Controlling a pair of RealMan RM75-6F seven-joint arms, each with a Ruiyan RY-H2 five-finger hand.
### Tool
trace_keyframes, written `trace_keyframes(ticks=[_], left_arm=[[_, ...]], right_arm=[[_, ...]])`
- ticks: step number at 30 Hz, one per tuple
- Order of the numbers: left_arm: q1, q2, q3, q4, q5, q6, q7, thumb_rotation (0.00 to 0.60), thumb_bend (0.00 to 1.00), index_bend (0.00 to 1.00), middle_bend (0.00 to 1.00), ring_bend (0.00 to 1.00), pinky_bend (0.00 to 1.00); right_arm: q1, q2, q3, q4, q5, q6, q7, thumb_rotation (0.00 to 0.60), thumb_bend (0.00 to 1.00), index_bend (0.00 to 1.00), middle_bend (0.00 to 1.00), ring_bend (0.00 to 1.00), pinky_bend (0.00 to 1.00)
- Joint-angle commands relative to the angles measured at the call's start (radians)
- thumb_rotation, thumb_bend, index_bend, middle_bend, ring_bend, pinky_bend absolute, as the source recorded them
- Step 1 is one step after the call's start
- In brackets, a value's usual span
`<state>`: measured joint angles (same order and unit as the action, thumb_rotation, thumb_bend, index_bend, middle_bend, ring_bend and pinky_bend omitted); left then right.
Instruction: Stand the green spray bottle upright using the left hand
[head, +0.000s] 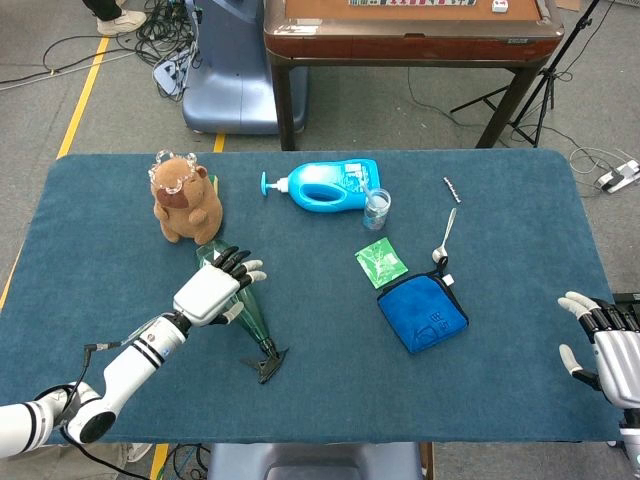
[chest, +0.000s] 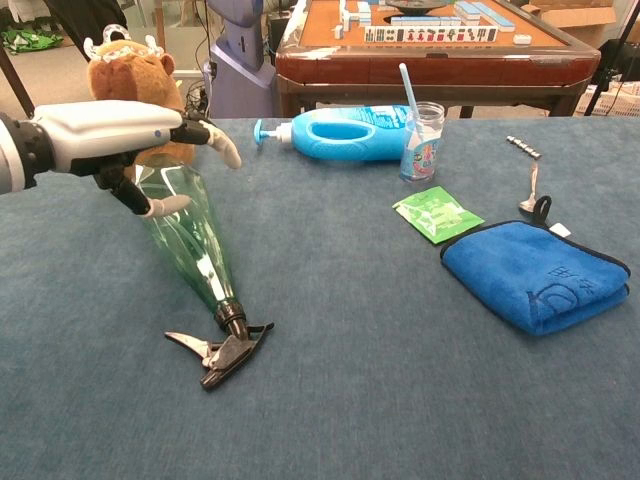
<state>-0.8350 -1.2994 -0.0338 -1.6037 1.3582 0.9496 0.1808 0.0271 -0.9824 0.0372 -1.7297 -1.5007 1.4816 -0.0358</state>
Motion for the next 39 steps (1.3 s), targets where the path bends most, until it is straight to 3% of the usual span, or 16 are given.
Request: trace_keyframes(ticks=[1,11,15,24,39], left_arm=[[0.002,0.033,0.045,0.015,0.101,-0.024,-0.055,0.6,0.46,0.18,0.12,0.0,0.0],[0.0,0.003,0.094,0.091,0.228,-0.032,0.085,0.6,0.46,0.16,0.1,0.0,0.0],[0.002,-0.022,0.105,0.13,0.267,-0.025,0.132,0.6,0.41,0.15,0.09,0.0,0.0],[0.009,-0.084,0.127,0.222,0.361,0.016,0.174,0.6,0.3,0.16,0.09,0.0,0.0],[-0.023,-0.188,0.137,0.409,0.48,0.061,0.19,0.6,0.29,0.21,0.09,0.0,0.0]], right_arm=[[0.0,0.0,0.0,0.001,0.0,-0.001,0.001,0.6,0.35,0.22,0.2,0.14,0.19],[0.001,-0.001,0.0,0.003,0.0,-0.001,0.004,0.6,0.35,0.22,0.2,0.14,0.19],[-0.001,0.002,-0.001,0.0,0.001,0.001,0.003,0.6,0.35,0.22,0.2,0.14,0.19],[-0.001,0.005,-0.001,-0.007,0.0,0.0,-0.004,0.6,0.35,0.22,0.2,0.14,0.19],[-0.006,0.008,-0.002,-0.013,0.004,0.004,-0.01,0.6,0.35,0.22,0.2,0.14,0.19]])
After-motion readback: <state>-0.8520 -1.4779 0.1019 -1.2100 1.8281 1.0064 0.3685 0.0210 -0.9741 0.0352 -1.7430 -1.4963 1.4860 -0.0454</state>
